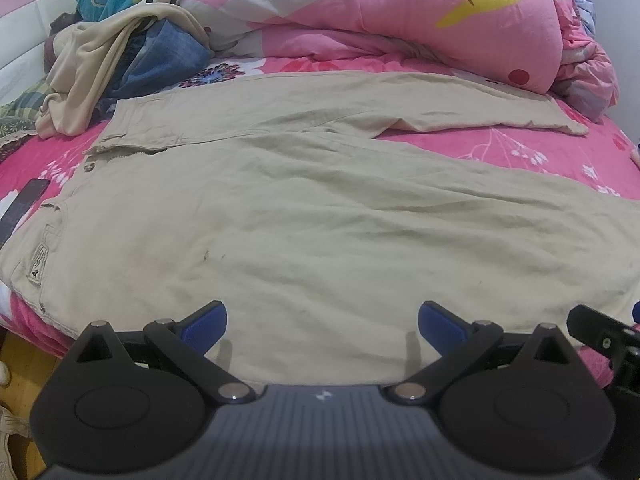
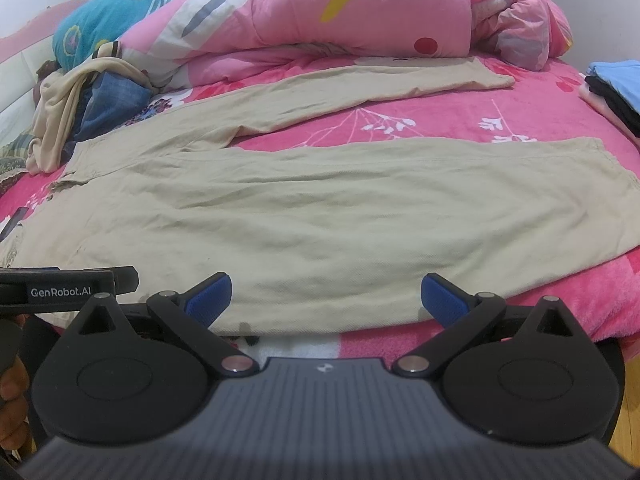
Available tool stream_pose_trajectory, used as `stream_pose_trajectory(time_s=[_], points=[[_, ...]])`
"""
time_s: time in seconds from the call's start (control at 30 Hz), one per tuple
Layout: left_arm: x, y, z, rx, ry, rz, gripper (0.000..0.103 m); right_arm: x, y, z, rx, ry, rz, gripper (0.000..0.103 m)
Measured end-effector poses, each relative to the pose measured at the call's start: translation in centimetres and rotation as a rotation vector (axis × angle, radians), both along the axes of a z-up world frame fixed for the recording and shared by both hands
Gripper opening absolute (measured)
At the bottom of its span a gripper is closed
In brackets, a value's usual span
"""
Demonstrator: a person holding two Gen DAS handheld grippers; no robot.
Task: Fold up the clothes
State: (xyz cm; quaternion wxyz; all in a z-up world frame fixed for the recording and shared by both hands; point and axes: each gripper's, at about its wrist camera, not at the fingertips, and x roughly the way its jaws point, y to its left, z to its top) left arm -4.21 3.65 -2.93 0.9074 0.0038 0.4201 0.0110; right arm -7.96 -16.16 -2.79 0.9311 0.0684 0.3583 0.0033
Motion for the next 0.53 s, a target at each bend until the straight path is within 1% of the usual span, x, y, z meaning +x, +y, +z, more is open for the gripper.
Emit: stream_pose_trajectory(time_s=[0.53], points=[[0.09,0.10,-0.13,-0.001,0.009,0.000,0.103,0.14,0.16,-0.11,0.001,0.007,-0.004,0.102]])
